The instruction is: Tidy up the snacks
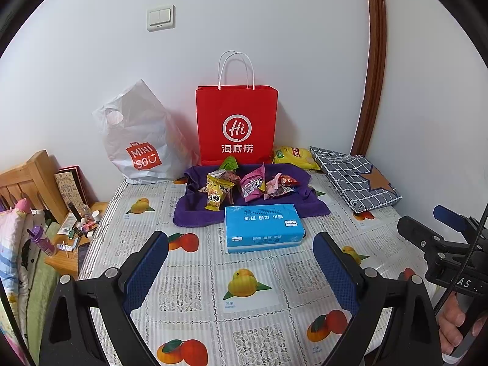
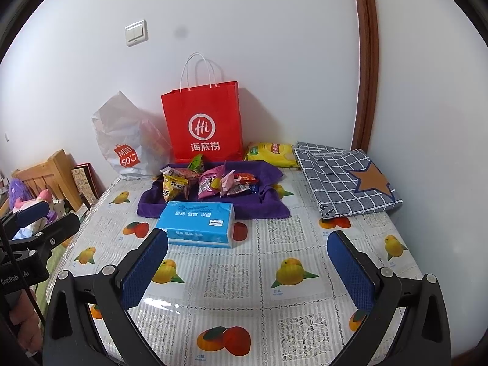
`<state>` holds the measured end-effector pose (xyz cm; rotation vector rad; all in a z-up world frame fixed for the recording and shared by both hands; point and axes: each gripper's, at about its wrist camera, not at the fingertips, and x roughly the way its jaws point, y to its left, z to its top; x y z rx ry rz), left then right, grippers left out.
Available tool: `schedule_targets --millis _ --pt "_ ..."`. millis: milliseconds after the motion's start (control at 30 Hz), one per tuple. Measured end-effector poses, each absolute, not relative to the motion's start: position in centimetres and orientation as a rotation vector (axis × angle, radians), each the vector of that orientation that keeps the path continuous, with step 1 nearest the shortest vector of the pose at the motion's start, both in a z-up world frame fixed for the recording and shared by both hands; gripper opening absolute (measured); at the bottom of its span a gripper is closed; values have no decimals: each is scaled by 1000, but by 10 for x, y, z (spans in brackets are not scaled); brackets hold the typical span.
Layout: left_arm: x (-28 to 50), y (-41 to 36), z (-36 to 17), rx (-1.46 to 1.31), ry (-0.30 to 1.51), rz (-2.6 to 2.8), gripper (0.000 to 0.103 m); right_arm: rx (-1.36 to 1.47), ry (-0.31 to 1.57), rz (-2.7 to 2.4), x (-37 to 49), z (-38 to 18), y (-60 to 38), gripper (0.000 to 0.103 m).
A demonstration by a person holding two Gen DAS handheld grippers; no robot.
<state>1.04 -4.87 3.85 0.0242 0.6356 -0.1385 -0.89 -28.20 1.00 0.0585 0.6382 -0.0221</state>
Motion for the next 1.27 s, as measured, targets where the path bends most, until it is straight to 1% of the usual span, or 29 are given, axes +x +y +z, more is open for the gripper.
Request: schedule_targets --millis 1267 --pt "9 -50 47 27 622 -139 96 65 624 -19 -14 14 -283 103"
